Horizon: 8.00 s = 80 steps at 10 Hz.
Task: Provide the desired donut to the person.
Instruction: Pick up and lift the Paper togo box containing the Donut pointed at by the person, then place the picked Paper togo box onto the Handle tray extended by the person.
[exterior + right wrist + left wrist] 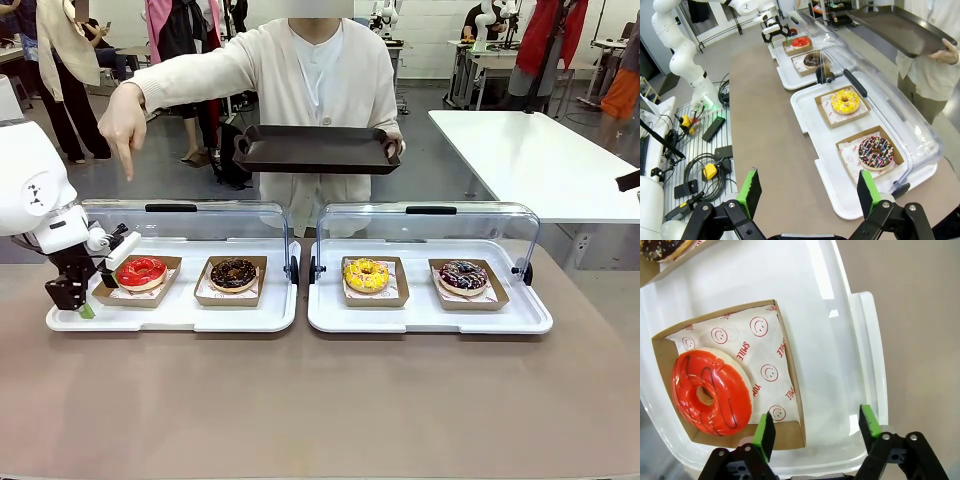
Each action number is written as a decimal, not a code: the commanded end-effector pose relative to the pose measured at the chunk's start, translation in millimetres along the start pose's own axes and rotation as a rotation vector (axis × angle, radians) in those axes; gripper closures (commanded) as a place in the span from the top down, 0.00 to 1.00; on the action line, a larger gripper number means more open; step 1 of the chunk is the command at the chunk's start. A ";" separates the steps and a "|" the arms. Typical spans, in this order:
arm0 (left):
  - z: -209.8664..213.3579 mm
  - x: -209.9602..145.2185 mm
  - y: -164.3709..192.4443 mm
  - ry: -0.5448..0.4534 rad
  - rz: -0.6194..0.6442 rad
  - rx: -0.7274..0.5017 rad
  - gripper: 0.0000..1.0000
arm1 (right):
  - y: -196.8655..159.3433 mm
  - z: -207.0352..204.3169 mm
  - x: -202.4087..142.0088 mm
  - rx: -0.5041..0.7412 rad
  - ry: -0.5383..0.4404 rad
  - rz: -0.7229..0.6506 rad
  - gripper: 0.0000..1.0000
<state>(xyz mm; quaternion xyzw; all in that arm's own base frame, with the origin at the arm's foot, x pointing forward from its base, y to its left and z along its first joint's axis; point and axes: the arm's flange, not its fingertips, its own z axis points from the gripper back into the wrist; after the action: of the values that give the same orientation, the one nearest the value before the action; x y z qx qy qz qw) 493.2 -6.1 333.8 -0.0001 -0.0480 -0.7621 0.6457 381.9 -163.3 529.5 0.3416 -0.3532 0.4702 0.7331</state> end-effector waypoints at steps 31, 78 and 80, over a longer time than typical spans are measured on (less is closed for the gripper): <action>305.5 90.9 -18.9 0.026 0.020 0.066 0.00 | 0.4 -1.0 0.4 0.002 -0.014 0.001 1.00; 226.4 212.6 111.3 0.014 -0.051 0.031 1.00 | 0.4 -1.0 0.4 0.002 -0.014 0.001 1.00; 244.6 187.0 79.7 -0.044 -0.093 0.037 1.00 | 0.4 -1.0 0.4 0.002 -0.014 0.001 1.00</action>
<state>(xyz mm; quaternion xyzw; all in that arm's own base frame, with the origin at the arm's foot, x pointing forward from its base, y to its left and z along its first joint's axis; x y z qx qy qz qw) 546.3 -210.4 586.3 0.0139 -0.0637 -0.7792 0.6233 382.4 -163.0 529.3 0.3413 -0.3522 0.4702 0.7337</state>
